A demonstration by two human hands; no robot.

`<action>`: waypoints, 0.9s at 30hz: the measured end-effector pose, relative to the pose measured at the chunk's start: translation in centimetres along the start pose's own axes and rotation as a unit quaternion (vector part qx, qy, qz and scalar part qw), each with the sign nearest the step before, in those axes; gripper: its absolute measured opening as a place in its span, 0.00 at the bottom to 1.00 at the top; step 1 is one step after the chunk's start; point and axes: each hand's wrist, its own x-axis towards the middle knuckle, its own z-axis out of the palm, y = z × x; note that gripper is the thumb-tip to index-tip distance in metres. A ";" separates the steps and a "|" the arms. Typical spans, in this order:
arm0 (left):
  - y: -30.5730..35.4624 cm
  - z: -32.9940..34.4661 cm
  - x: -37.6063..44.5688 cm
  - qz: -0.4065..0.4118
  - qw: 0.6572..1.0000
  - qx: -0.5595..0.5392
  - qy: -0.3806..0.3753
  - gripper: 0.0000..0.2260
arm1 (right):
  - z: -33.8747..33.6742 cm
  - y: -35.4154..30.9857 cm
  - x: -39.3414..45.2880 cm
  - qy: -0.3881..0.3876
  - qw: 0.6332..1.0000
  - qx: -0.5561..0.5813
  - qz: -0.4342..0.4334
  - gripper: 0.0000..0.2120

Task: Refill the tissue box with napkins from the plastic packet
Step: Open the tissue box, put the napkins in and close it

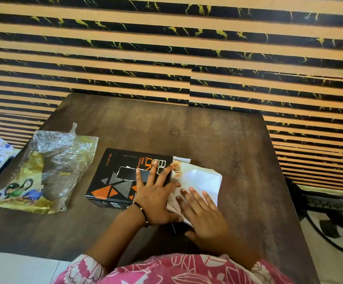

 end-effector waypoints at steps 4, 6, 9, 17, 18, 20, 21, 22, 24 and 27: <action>0.2 -0.3 -0.4 0.005 1.000 0.000 -0.016 0.40 | 1.3 0.7 0.9 -0.017 0.999 -0.019 0.030 0.42; 0.3 -0.4 -0.7 0.005 1.000 0.004 -0.019 0.41 | 0.9 0.9 1.3 -0.010 1.000 -0.021 0.006 0.41; 0.2 -0.4 -0.6 0.006 1.000 0.013 -0.021 0.42 | -0.3 1.7 2.4 0.000 1.000 -0.011 -0.022 0.39; -0.1 -0.4 -0.1 -0.007 1.000 -0.007 -0.018 0.50 | -1.6 0.5 4.4 -0.026 0.994 0.022 -0.106 0.29; 0.0 -0.4 -0.2 -0.008 1.000 -0.005 -0.018 0.51 | -1.7 0.0 4.5 -0.040 0.994 0.023 -0.099 0.29; 0.1 -0.5 -0.3 -0.008 1.000 -0.002 -0.015 0.51 | -1.8 -0.8 4.6 -0.049 0.995 0.040 -0.072 0.31; 0.0 -0.4 -0.3 -0.008 1.000 -0.002 -0.013 0.51 | -2.0 -0.9 4.5 -0.050 0.995 0.061 -0.055 0.32; 0.0 -0.3 -0.3 -0.007 1.000 -0.004 -0.009 0.51 | -2.2 -0.9 4.2 -0.052 0.994 0.084 -0.042 0.33; -0.2 -0.1 -0.3 -0.005 1.000 -0.012 0.005 0.51 | -2.4 -0.7 3.7 -0.060 0.989 0.134 -0.024 0.35; -0.4 -0.2 -0.3 -0.022 0.997 -0.070 0.026 0.49 | -2.4 -0.3 2.7 -0.071 0.974 0.213 0.012 0.32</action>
